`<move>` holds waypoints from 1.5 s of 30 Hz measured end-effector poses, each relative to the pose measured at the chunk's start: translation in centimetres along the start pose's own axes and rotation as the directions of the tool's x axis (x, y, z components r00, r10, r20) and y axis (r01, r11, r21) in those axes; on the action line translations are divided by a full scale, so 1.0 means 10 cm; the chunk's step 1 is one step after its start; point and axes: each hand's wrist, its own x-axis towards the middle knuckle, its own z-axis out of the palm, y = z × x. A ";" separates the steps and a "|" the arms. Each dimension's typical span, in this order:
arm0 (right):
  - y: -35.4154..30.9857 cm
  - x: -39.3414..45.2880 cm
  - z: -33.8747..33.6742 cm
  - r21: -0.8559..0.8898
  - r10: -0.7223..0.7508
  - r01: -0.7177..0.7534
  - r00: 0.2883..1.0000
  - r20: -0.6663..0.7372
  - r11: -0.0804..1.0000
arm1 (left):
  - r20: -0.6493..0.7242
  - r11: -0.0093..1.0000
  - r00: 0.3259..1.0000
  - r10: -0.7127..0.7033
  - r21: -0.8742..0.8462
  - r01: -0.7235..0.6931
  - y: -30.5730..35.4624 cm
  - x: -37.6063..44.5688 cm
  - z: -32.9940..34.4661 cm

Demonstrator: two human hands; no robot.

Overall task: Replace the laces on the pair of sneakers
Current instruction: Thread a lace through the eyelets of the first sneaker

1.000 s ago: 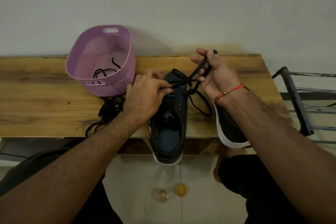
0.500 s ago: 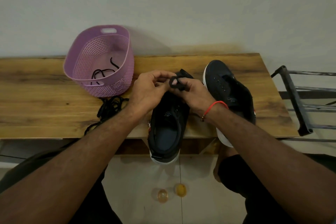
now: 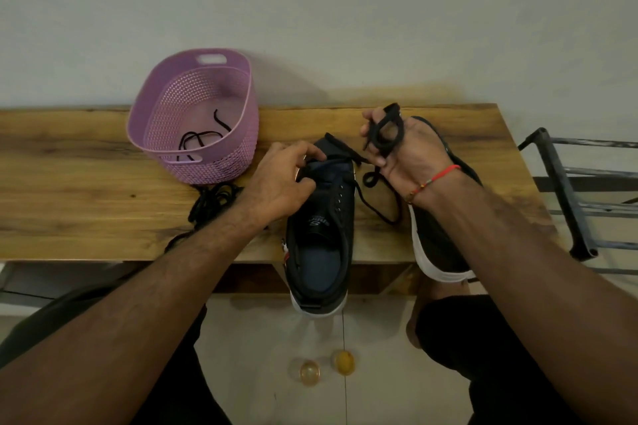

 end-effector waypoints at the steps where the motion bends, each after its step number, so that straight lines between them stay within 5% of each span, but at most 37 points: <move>1: -0.01 -0.01 0.01 -0.025 -0.005 0.006 1.000 0.025 1.000 | -0.011 0.999 0.999 0.035 -0.010 -0.035 0.03 -0.01 0.01; 6: 0.07 -0.05 0.12 -0.281 -0.004 0.034 0.994 0.109 0.959 | 0.120 0.874 0.992 0.024 -0.484 0.037 0.18 -0.04 -0.03; 11: 0.14 -0.07 0.17 -0.337 -0.046 0.095 0.987 0.151 0.937 | 0.113 0.786 0.994 0.008 -0.615 0.064 0.20 -0.02 -0.04; 19: 0.18 -0.03 0.25 -0.271 0.015 -0.003 0.999 0.041 0.962 | -0.246 0.894 0.957 0.154 -0.377 -0.241 0.22 -0.12 -0.09; 25: 0.11 -0.01 0.24 -0.138 0.079 -0.076 0.997 0.016 0.988 | -0.075 0.833 0.996 -0.038 -0.554 -0.010 0.19 -0.10 -0.21; 29: 0.00 0.01 0.21 -0.106 0.079 -0.082 0.996 -0.027 0.991 | -0.146 0.750 0.989 -0.011 -0.655 -0.088 0.15 -0.11 -0.30; 36: 0.00 -0.11 0.36 -0.324 0.225 -0.189 0.971 0.078 0.927 | -0.218 0.680 0.966 -0.141 -0.730 -0.066 0.12 -0.15 -0.32; 39: -0.09 -0.12 0.37 -0.496 0.265 -0.214 0.964 0.033 0.841 | -0.249 0.559 0.937 -0.244 -0.826 -0.075 0.17 -0.15 -0.41; 42: -0.22 -0.17 0.36 -0.634 0.164 -0.130 0.986 -0.005 0.763 | -0.308 0.458 0.923 -0.231 -0.871 -0.176 0.23 -0.22 -0.60; 45: -0.44 -0.31 0.38 -0.650 -0.052 0.078 0.997 0.060 0.756 | -0.391 0.485 0.904 -0.176 -0.833 -0.266 0.32 -0.35 -0.79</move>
